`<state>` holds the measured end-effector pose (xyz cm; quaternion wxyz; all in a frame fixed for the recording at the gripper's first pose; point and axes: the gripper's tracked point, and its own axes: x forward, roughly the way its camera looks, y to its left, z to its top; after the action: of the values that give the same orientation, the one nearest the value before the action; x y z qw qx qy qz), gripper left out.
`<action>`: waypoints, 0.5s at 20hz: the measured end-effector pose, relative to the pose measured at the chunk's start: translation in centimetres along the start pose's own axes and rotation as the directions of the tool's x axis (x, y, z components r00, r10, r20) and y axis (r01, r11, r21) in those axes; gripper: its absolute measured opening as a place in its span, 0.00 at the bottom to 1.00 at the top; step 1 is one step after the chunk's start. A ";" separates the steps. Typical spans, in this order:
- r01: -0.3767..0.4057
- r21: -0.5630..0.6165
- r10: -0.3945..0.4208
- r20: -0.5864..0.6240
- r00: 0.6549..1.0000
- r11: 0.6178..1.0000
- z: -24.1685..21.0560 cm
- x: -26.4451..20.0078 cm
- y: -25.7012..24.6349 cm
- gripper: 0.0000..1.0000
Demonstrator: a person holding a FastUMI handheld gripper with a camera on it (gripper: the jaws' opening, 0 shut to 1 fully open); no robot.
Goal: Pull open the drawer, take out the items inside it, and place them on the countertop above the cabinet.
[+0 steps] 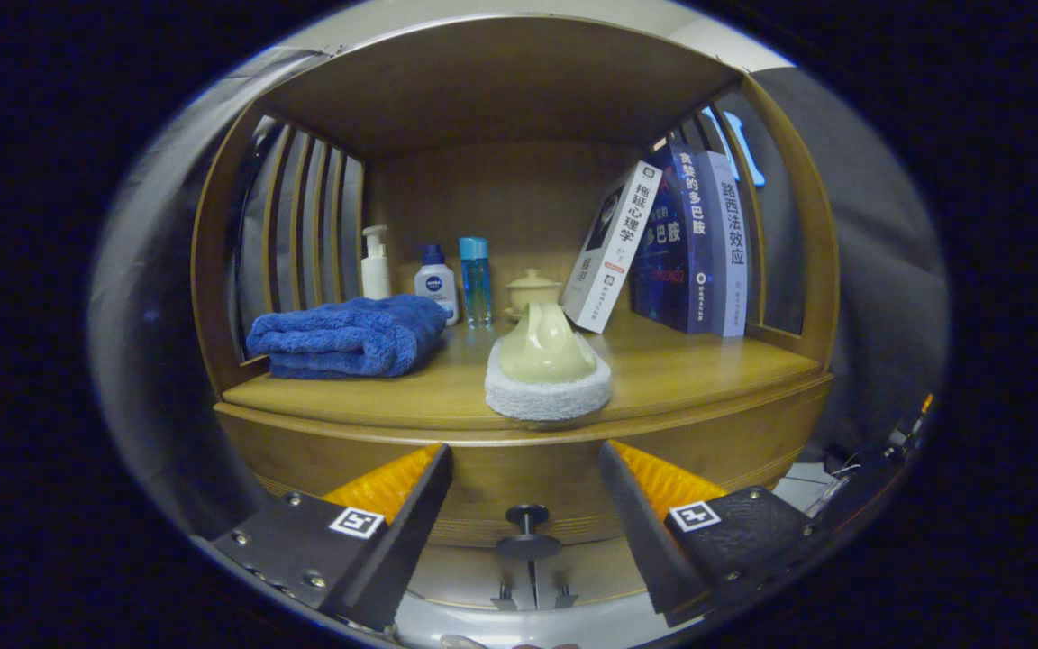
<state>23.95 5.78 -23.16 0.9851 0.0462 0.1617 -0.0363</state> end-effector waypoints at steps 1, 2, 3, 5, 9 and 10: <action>-0.001 -0.004 0.001 -0.002 1.000 1.000 -0.1 0.0 0.1 0.99; 0.004 -0.020 -0.004 -0.004 1.000 1.000 -0.2 0.0 0.0 0.99; 0.016 -0.053 -0.016 -0.015 1.000 0.998 -0.4 -0.3 -0.3 0.99; -0.011 -0.093 0.012 0.009 1.000 0.996 0.1 -1.2 0.1 1.00; -0.059 -0.114 0.069 0.083 0.994 0.992 3.1 -5.6 0.2 0.99; -0.064 -0.116 0.076 0.103 0.992 0.991 4.0 -6.9 -0.2 0.99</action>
<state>18.64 5.52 -17.17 0.9941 -0.0058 0.1084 0.0049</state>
